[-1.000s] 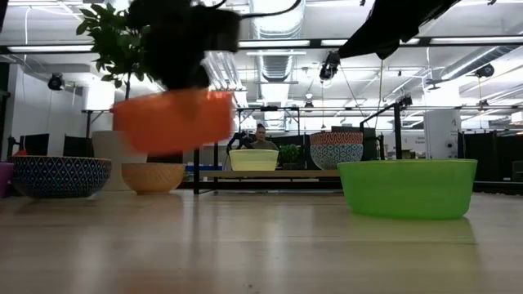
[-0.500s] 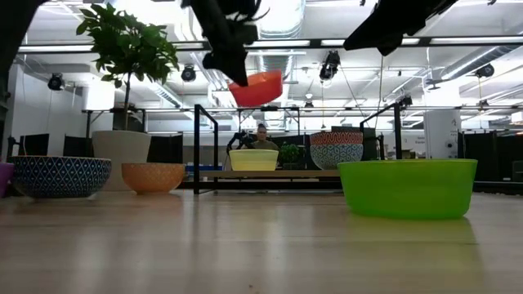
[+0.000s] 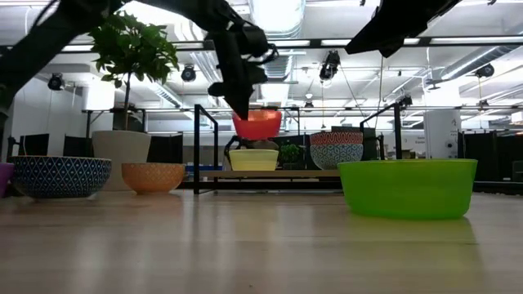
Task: Place and stack bowls onto a shelf
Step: Stack the orange bowl on top of the yellow bowl on the shelf
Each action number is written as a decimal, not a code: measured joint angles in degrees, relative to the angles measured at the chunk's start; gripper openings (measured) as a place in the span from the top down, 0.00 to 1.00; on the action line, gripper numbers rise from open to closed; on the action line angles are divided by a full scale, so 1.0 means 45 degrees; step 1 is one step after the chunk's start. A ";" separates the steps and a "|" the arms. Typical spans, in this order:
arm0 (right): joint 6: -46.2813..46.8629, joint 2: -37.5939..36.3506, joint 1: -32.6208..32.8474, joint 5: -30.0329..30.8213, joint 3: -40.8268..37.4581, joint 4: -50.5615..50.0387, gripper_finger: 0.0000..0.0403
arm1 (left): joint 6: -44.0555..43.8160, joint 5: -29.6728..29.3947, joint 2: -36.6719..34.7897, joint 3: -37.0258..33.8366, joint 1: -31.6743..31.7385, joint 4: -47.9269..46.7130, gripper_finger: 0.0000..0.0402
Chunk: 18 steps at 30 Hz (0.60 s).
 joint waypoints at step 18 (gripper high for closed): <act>0.0004 0.0010 0.0000 0.0005 -0.0005 0.0000 0.98 | 0.0284 -0.0966 0.1189 0.1350 0.0000 -0.1006 1.00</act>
